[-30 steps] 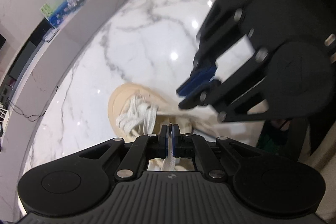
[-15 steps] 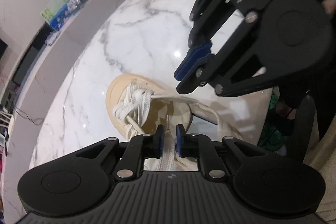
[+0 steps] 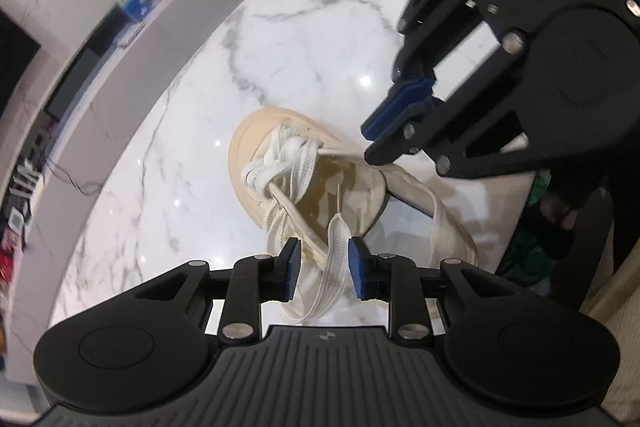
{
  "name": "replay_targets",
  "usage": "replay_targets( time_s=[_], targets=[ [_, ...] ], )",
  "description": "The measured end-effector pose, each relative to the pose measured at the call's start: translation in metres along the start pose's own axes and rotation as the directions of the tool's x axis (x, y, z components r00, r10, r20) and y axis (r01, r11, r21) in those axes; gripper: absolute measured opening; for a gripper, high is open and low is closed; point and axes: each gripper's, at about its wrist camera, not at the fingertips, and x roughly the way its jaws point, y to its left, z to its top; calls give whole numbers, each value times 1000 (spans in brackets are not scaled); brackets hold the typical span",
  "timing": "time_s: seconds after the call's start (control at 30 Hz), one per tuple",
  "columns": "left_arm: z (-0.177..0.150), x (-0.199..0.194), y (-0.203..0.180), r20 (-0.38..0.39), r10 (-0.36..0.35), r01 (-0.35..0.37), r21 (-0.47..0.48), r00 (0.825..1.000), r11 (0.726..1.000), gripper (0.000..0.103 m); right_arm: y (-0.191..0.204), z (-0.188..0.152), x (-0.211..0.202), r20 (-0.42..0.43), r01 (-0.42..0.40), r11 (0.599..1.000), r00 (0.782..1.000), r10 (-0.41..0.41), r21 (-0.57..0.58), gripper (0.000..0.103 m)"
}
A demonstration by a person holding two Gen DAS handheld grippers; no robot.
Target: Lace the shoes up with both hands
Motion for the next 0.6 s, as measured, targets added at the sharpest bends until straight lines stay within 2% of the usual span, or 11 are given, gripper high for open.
replay_targets(
  time_s=[0.23,0.3,0.47,0.6],
  targets=[
    [-6,1,15,-24,-59,55,-142,998,988,24,-1,0,0,2,-3,1000,1000,3,2,7],
    [-7,2,15,-25,-83,78,-147,996,986,12,-1,0,-1,4,-3,1000,1000,3,1,7],
    [-7,0,11,-28,-85,81,-126,996,989,9,-2,0,-1,7,-6,1000,1000,6,7,7],
    [-9,-5,9,-21,-79,76,-116,997,990,0,-1,1,-2,12,0,1000,1000,0,4,7]
  ],
)
